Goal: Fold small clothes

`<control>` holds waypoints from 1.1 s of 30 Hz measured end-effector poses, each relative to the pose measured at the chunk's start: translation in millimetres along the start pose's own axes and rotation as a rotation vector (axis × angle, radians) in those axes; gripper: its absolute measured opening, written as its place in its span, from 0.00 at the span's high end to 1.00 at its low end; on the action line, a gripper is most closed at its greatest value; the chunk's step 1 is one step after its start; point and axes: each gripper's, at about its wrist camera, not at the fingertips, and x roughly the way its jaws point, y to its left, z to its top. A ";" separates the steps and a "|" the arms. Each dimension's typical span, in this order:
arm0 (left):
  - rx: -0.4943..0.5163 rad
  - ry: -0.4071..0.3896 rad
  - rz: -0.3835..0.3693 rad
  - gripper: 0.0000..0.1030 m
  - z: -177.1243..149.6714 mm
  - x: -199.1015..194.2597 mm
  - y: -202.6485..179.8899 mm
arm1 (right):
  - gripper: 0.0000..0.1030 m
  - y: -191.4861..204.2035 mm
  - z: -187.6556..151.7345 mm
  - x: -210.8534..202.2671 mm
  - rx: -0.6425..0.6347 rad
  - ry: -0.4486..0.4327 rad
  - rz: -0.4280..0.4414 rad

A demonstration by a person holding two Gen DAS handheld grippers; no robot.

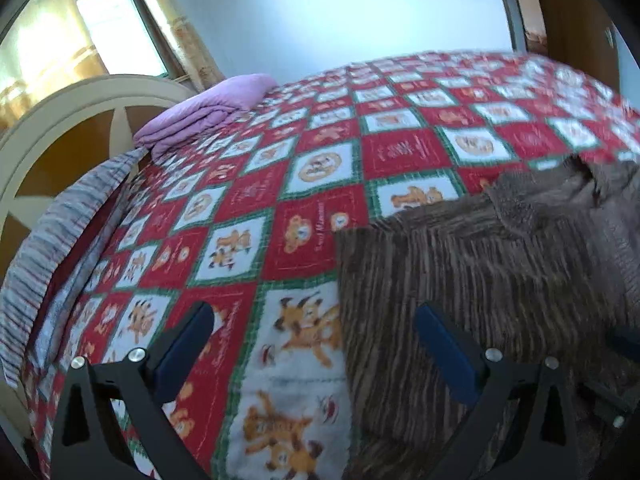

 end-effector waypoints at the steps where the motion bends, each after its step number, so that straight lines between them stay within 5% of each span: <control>1: 0.017 0.007 0.017 0.00 -1.3 3.2 -3.6 | 0.62 -1.9 0.6 -1.3 0.007 -0.001 0.012; 4: 0.030 0.015 0.049 0.00 -10.1 12.7 -5.7 | 0.51 -18.9 -0.5 -13.5 0.093 -0.005 0.102; 6: -0.002 0.031 0.061 0.00 -14.1 13.8 3.7 | 0.40 -25.3 -2.4 -27.2 0.094 -0.019 0.076; 9: -0.027 0.029 0.066 0.00 -20.3 13.2 9.9 | 0.40 -37.8 -4.8 -51.4 0.063 -0.044 0.016; 15: -0.033 0.044 0.116 0.00 -24.1 14.1 8.8 | 0.39 -87.9 -19.0 -66.8 0.184 -0.024 -0.039; 20: -0.085 0.066 0.087 0.00 -26.9 15.2 18.9 | 0.39 -122.0 -48.3 -81.2 0.257 -0.013 -0.068; 29: -0.057 -0.004 0.045 0.00 0.5 -17.4 2.3 | 0.39 -133.8 -65.4 -99.0 0.309 -0.052 -0.024; 33: 0.021 0.042 0.121 0.00 1.0 12.4 -16.4 | 0.39 -134.6 -69.4 -105.5 0.332 -0.063 0.041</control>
